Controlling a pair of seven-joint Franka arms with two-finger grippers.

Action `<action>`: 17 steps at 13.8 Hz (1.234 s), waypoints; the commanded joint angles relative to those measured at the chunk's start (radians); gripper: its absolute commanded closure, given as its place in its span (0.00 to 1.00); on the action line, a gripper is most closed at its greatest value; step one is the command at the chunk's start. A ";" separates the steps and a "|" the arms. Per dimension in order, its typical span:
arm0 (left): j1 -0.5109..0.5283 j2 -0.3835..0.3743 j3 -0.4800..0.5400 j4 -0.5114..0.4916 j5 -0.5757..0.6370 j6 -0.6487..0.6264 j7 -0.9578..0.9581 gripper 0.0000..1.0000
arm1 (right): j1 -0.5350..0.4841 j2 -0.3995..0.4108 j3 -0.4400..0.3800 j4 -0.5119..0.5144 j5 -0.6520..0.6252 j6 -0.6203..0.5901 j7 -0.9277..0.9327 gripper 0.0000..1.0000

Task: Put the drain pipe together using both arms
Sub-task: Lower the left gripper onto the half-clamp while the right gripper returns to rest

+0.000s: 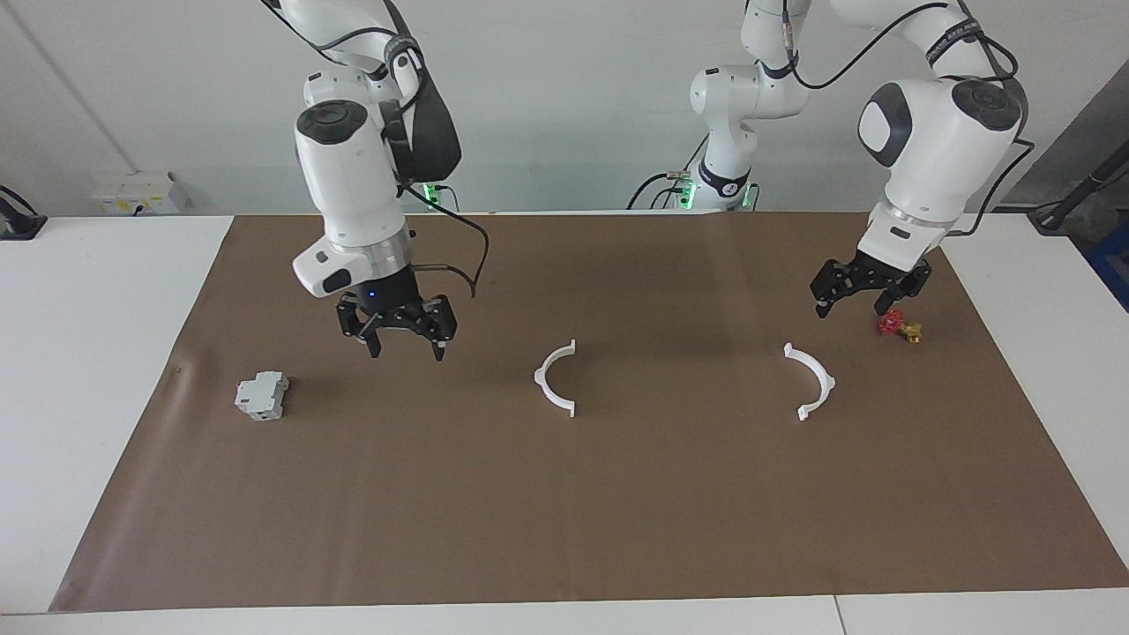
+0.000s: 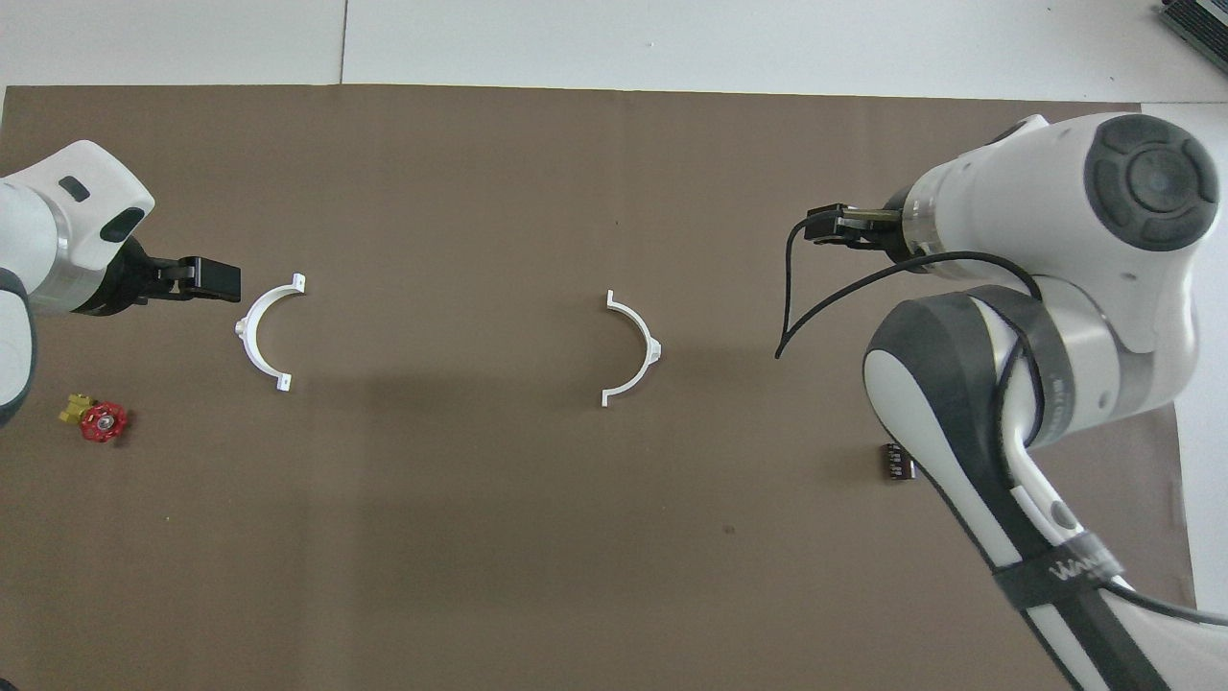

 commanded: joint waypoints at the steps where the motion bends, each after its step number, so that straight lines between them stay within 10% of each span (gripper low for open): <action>1: 0.014 0.067 0.000 -0.008 0.005 0.076 0.002 0.00 | -0.074 -0.074 0.010 -0.016 -0.001 -0.082 -0.067 0.00; 10: 0.063 0.081 0.001 -0.191 0.005 0.343 0.100 0.00 | -0.261 -0.178 0.004 0.140 0.019 -0.545 -0.235 0.00; 17: 0.066 0.118 0.003 -0.314 0.005 0.558 0.108 0.00 | -0.252 -0.198 0.007 0.108 0.020 -0.536 -0.230 0.00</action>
